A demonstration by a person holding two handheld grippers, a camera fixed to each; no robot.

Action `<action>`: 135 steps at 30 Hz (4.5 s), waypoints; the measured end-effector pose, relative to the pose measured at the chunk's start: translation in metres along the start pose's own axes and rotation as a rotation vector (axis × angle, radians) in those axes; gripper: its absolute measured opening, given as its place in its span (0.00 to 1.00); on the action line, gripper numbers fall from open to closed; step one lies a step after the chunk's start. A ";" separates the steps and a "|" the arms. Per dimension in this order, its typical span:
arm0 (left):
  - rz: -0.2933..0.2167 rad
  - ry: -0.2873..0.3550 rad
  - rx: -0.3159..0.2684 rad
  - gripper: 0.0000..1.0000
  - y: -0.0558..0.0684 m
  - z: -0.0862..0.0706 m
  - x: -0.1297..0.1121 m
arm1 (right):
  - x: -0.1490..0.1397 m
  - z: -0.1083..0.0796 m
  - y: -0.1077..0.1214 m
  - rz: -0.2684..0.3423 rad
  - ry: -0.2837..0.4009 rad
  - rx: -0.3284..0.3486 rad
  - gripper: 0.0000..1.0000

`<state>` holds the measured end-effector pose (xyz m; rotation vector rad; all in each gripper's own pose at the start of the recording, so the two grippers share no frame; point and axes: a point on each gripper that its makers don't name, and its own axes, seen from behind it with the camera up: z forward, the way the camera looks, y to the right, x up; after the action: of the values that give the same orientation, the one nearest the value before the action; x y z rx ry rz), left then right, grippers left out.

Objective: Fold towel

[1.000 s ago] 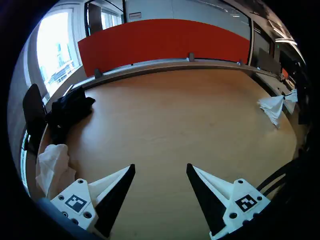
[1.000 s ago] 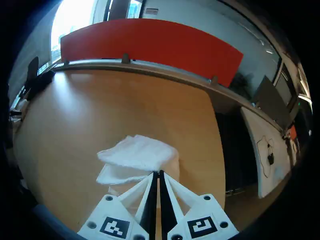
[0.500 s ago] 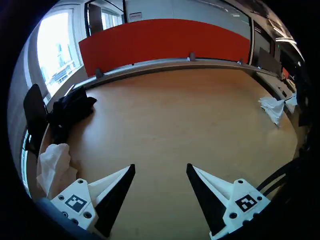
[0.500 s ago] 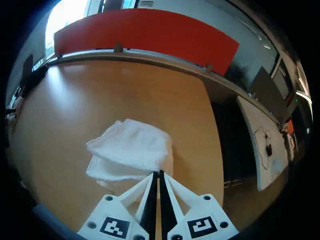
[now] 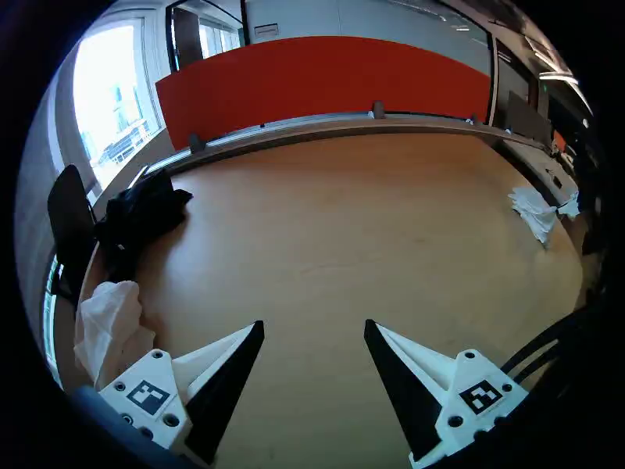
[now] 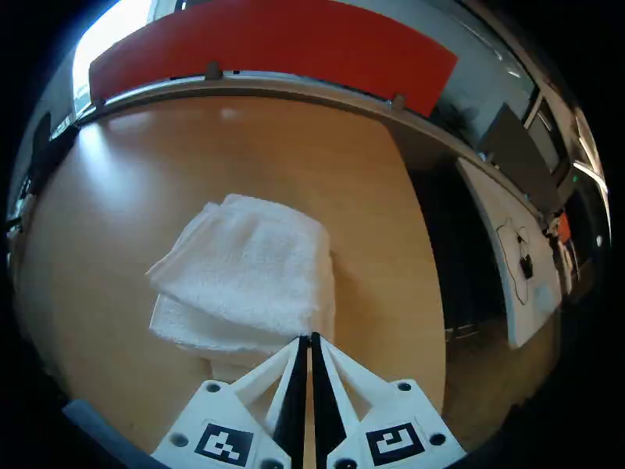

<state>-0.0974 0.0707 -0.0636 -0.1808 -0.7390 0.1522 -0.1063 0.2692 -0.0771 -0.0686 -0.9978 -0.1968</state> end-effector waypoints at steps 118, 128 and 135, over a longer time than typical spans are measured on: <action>-0.010 0.006 0.013 0.95 -0.009 -0.006 -0.004 | 0.016 0.003 -0.127 0.017 0.091 0.147 0.89; -0.020 0.000 0.019 0.95 -0.013 -0.008 -0.010 | 0.016 0.012 -0.135 -0.009 0.076 0.156 0.69; -0.021 -0.001 0.022 0.95 -0.014 -0.008 -0.011 | 0.016 0.015 -0.138 0.006 0.075 0.163 0.42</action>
<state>-0.0984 0.0539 -0.0734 -0.1524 -0.7401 0.1406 -0.1375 0.1339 -0.0596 0.0840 -0.9352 -0.1112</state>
